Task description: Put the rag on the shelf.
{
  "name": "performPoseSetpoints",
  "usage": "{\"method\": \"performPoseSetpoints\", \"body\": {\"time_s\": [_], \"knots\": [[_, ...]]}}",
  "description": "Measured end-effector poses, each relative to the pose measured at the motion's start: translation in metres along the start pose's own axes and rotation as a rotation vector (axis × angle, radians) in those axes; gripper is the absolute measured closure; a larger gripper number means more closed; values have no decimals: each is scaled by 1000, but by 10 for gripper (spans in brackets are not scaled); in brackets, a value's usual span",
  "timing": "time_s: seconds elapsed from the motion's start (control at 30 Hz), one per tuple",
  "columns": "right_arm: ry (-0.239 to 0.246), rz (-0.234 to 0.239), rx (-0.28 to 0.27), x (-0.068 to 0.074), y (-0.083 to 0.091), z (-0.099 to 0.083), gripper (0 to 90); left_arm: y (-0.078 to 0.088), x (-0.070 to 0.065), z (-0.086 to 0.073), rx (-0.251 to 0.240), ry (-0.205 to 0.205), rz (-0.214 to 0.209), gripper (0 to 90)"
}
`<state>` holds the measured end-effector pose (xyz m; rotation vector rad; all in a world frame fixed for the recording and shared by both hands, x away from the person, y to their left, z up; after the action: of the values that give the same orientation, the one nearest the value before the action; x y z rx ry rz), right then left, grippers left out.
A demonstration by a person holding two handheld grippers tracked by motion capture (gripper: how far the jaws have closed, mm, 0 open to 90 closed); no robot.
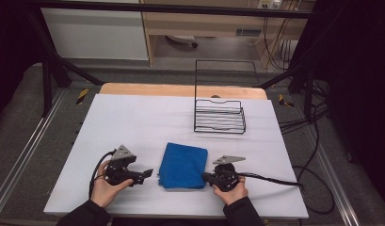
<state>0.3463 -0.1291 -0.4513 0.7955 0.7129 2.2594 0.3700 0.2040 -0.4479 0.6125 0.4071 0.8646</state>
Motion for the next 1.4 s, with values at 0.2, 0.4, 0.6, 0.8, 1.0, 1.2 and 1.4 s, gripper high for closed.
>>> {"method": "performPoseSetpoints", "body": {"time_s": [0.2,0.4,0.6,0.8,1.0,1.2,1.4], "knots": [[10,-58,4,-12,22,-3,899,-1,-2,0,1,0,-2,97],[29,-63,16,-24,28,-17,766,-5,-9,9,5,-5,-27,72],[104,-38,-120,-40,40,-1,403,-16,-19,33,8,-40,-39,72],[140,-63,-160,-65,36,18,261,-45,-25,63,13,-46,-27,152],[150,-46,-163,-79,25,34,202,-75,-32,76,27,-46,-23,319],[150,-44,-146,-85,14,38,268,-94,-33,76,62,-34,-32,525],[127,-32,-125,-86,-1,42,386,-99,-34,70,135,-39,-56,652]]}}
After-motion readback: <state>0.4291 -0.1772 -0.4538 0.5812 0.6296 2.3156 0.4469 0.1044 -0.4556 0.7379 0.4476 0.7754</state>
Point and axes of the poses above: each handheld gripper's, and its own axes: y roughly backward along the jaws, z roughly out of its top, x roughly to its left, the point moved 2 cm from there along -y, roughly forward along the jaws, and after that the axes turned 6 degrees about z, right-handed, at the moved point
